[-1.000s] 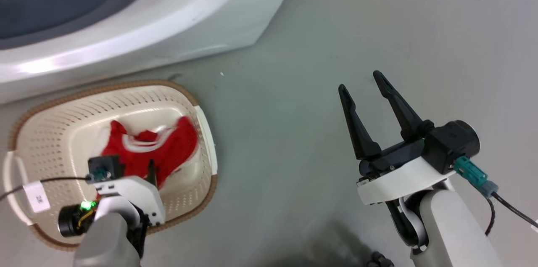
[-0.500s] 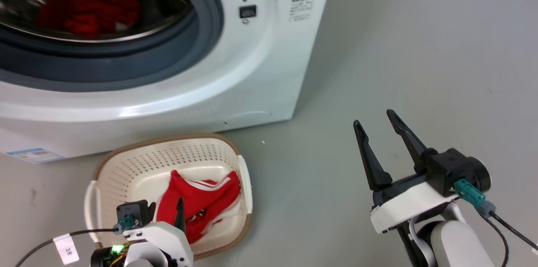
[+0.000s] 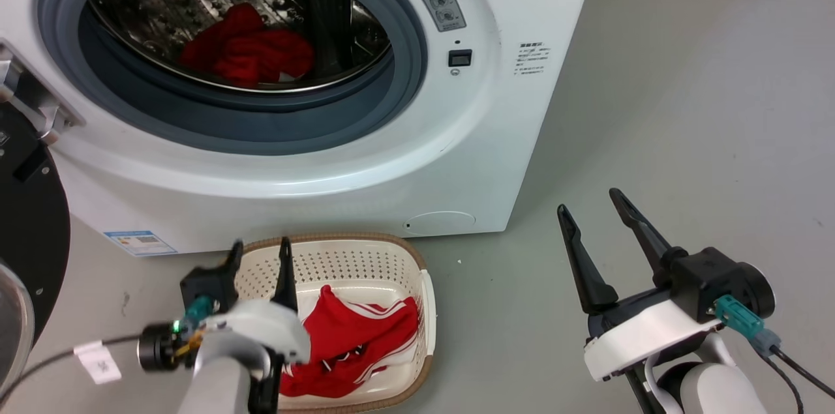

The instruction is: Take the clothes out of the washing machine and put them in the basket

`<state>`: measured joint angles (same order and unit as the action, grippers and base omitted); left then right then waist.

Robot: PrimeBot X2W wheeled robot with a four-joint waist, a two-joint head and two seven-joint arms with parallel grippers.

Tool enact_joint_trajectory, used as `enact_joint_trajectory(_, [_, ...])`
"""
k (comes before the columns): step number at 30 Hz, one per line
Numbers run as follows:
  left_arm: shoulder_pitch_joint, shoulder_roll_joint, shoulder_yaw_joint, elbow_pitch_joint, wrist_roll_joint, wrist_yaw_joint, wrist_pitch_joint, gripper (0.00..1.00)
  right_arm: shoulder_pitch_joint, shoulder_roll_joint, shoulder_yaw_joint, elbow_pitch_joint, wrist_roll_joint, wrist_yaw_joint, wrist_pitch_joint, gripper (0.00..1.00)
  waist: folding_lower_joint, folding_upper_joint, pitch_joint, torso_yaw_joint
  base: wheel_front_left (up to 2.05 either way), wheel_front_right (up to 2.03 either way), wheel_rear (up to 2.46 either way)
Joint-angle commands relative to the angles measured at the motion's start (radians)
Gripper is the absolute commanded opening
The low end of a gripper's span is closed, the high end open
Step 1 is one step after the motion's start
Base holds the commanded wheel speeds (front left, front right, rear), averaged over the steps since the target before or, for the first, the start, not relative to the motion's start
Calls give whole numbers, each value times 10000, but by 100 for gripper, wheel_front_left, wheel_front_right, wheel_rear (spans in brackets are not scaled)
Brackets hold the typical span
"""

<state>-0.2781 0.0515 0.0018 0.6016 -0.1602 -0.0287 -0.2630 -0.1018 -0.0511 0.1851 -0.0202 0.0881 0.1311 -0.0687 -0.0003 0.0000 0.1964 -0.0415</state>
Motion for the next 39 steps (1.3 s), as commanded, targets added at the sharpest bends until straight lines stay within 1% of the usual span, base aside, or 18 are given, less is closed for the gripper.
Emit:
enact_joint_trajectory(1, [-390, -16, -60, -161, 117, 75, -24, 100, -29, 18, -25, -87, -23, -7, 26, 100, 3, 0, 94, 64, 0, 0, 0])
enact_joint_trajectory(3, [-765, -17, -111, -238, 274, 110, -24, 100, -74, 18, -19, -210, -51, -7, 51, 100, 3, 0, 189, 125, 0, 0, 0])
enact_joint_trajectory(6, [-1521, 94, -169, -88, 497, 28, -24, 100, -139, 18, 51, -316, -82, -7, 123, 100, 3, 0, 355, 167, 0, 0, 0])
enact_joint_trajectory(9, [-2391, 295, -273, 326, 721, -44, -24, 100, -215, 18, 155, -383, -73, -7, 148, 100, 3, 0, 586, 134, 0, 0, 0])
enact_joint_trajectory(13, [-3636, 653, -404, 1200, 932, -142, -24, 100, -335, 16, 351, -431, 32, -7, 76, 100, 3, 0, 1000, -92, 0, 0, 0])
enact_joint_trajectory(18, [-5251, 1331, -575, 2543, 1250, -234, 50, 100, -567, 16, 516, -350, 220, -7, -121, 100, 3, 0, 1668, -543, 0, 0, 0])
enact_joint_trajectory(22, [-6544, 1928, -704, 3395, 1445, -287, 404, 100, -852, 18, 702, -255, 365, -7, -366, 100, 3, 0, 2323, -962, 0, 0, 0])
enact_joint_trajectory(29, [-8630, 3100, -986, 4564, 1835, -484, 1484, 100, -1393, 19, 1097, 69, 771, -7, -882, 100, 3, 0, 3413, -1741, 0, 0, 0])
enact_joint_trajectory(30, [-8630, 3100, -986, 4564, 1835, -484, 1484, 100, -1393, 19, 1097, 69, 771, -7, -882, 100, 3, 0, 3413, -1741, 0, 0, 0])
enact_joint_trajectory(39, [-10904, 4573, -1801, 5418, 2548, -839, 3227, 100, -1978, 24, 1687, 497, 1304, -7, -1442, 100, 3, 0, 4571, -2761, 0, 0, 0])
